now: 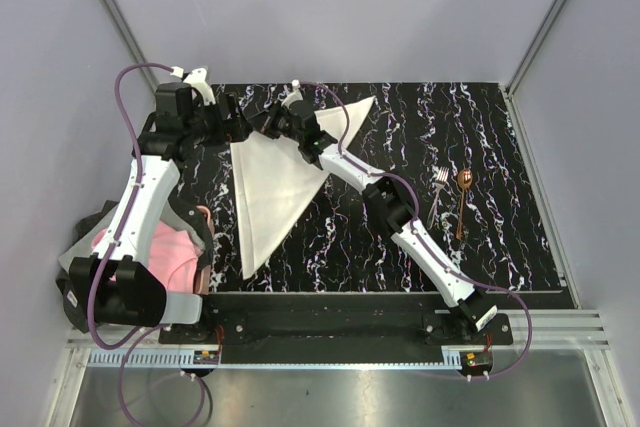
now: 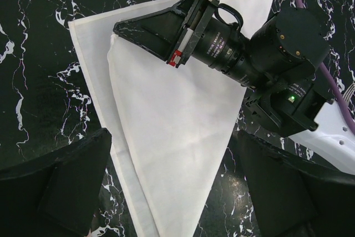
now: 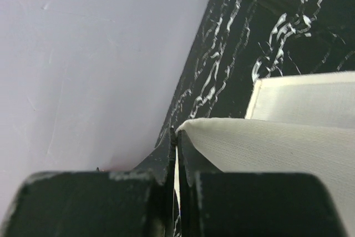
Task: Fold the napkin, place the utensils inside, and roll it up
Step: Fold the napkin
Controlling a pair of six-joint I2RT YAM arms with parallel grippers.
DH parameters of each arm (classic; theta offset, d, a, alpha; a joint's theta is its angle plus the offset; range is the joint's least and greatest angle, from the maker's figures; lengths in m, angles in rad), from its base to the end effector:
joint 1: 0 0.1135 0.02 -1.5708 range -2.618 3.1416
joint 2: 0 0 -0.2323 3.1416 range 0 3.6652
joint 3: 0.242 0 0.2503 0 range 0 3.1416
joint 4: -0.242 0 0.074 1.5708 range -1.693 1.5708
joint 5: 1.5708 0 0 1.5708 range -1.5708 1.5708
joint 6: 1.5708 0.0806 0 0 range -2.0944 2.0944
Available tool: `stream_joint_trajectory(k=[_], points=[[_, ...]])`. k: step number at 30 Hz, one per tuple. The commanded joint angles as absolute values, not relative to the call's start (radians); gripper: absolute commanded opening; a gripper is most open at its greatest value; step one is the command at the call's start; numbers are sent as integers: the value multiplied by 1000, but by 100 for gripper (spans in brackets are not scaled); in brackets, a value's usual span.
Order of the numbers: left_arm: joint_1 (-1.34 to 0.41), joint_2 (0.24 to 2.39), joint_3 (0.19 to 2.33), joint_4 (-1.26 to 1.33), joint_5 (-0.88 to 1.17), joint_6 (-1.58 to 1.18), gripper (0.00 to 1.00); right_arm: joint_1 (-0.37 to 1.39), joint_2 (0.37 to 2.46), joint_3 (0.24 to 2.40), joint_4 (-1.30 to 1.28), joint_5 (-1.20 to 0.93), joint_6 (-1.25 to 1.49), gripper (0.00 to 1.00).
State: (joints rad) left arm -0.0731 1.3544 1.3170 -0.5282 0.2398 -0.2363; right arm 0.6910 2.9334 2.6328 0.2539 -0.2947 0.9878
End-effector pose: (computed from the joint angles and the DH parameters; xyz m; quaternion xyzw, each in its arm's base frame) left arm 0.3415 -0.0442 0.3096 -0.0135 0.8718 -0.1773 0.4564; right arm 0.4845 0.4311 0.1398 0.0056 0.7227 0.5792 0.3771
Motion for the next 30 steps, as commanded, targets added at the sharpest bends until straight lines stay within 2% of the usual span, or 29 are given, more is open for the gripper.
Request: stream_joint_trajectory(k=[1,28,30], points=[[-67,1335,1312,-483,268,-241,99,706,2931,2692,400,-264,1025,0],[-43,1342,1309,-477,302,-258,99,718,3014,2757,365,-252,977,0],[-43,1341,1309,-477,302,-258,99,718,3011,2757,353,-282,956,41]])
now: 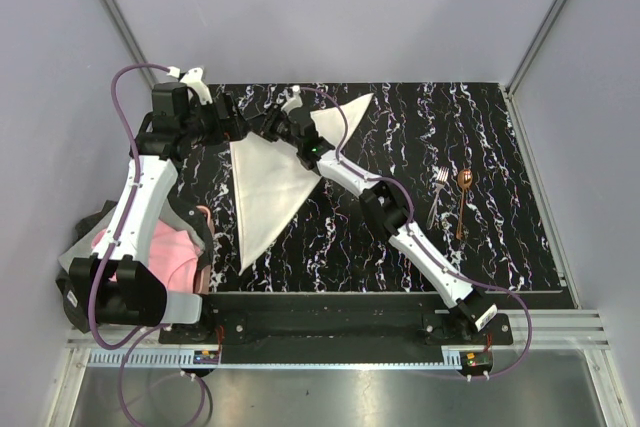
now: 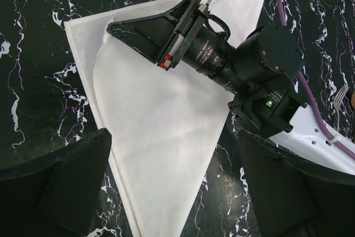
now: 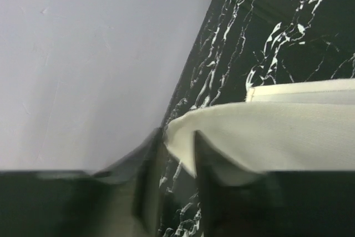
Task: Fold the napkin, place the utensils inside, and roll it up
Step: Fold the napkin
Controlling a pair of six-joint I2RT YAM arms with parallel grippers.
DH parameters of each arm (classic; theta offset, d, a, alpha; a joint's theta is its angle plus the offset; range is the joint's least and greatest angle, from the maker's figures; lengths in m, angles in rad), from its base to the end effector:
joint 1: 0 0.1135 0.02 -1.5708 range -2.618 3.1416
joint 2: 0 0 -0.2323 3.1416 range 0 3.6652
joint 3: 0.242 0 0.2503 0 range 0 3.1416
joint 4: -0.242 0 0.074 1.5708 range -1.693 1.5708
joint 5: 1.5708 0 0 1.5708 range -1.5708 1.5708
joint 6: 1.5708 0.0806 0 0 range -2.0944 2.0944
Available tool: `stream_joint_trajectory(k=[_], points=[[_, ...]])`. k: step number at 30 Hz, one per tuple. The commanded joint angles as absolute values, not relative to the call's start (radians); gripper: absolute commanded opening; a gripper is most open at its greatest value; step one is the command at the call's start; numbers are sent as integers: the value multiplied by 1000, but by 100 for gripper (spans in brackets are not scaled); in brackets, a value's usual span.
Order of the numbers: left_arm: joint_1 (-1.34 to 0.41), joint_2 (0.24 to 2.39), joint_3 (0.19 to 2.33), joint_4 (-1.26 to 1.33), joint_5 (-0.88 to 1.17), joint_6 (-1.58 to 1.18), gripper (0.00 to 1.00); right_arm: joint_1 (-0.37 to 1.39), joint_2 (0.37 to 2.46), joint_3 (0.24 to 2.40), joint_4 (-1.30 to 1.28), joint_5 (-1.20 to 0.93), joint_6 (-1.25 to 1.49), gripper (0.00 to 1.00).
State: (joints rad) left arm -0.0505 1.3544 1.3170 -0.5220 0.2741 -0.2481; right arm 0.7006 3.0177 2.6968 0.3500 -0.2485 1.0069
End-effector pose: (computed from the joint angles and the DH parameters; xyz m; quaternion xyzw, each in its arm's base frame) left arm 0.3421 -0.0391 0.3108 -0.0196 0.8689 -0.1896 0.4568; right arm 0.4857 0.4355 0.1269 0.0176 0.6968 0.5933 0.4027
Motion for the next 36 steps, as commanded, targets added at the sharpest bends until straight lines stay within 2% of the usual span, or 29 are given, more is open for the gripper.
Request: stream_joint_trajectory(k=[1,2,5,12,19,24,29,36], points=[[-41,1342,1308,-476,302,-258,99,716,3001,2754,347,-296,944,57],[-41,1342,1308,-476,298,-258,99,716,2993,2747,344,-310,916,82],[-41,1347,1305,-474,291,-258,99,707,2926,2677,334,-359,867,91],[-41,1347,1301,-471,298,-262,99,672,2650,2387,334,-483,764,91],[-52,1361,1284,-454,302,-265,99,562,2222,1805,318,-411,727,86],[-110,1373,1282,-453,276,-255,99,419,2082,1565,206,-379,721,80],[-201,1394,1258,-453,226,-281,99,345,2083,1509,126,-371,681,78],[-279,1430,1083,-335,267,-405,99,290,2180,1545,112,-364,709,76]])
